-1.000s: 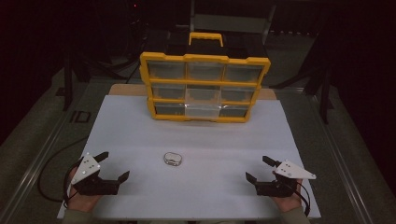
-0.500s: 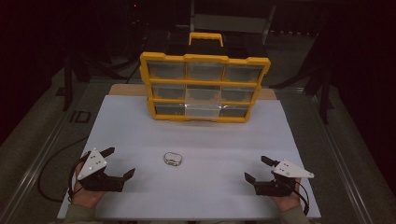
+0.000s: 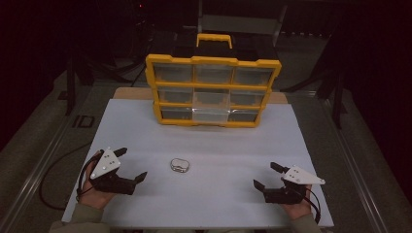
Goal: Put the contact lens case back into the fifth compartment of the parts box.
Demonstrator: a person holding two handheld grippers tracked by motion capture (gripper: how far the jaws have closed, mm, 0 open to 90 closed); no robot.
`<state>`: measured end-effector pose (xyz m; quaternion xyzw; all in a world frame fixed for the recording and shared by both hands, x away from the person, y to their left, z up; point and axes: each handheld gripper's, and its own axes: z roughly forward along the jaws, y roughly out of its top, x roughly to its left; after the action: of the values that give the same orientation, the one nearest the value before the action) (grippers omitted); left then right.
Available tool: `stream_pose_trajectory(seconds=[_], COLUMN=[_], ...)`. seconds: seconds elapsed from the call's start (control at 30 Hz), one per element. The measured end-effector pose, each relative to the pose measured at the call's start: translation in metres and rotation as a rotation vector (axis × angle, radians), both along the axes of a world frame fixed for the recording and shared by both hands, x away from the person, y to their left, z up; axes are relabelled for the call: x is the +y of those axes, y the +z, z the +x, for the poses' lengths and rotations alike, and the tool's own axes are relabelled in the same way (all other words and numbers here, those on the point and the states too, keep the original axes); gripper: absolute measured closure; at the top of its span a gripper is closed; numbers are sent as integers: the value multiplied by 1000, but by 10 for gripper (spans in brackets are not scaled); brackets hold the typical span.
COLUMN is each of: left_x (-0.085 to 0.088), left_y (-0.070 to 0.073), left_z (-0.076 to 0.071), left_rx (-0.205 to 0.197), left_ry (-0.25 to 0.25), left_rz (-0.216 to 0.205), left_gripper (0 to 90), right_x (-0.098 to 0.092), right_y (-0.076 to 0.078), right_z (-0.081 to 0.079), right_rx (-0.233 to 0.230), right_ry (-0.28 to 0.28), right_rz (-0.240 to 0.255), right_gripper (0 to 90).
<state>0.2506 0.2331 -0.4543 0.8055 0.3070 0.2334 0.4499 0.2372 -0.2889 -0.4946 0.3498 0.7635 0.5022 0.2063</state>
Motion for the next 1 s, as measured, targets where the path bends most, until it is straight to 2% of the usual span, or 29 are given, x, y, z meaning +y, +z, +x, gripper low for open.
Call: stream_pose_trajectory(seconds=[0.4,0.57,0.83,1.0], left_x=[-8,-10,-23,-29], left_y=[4,5,8,9], left_z=[11,19,32,37], left_rx=[1,17,35,34], left_ry=[-20,-35,-91,-107], left_rz=[27,28,62,77], left_gripper=[0,0,0,0], right_x=[0,0,2,3], right_y=[-3,-4,-5,-4], right_z=[1,2,4,4], right_rx=[12,17,15,10], right_ry=[0,0,15,15], right_rz=[4,1,-16,-21], right_gripper=[84,84,85,85])
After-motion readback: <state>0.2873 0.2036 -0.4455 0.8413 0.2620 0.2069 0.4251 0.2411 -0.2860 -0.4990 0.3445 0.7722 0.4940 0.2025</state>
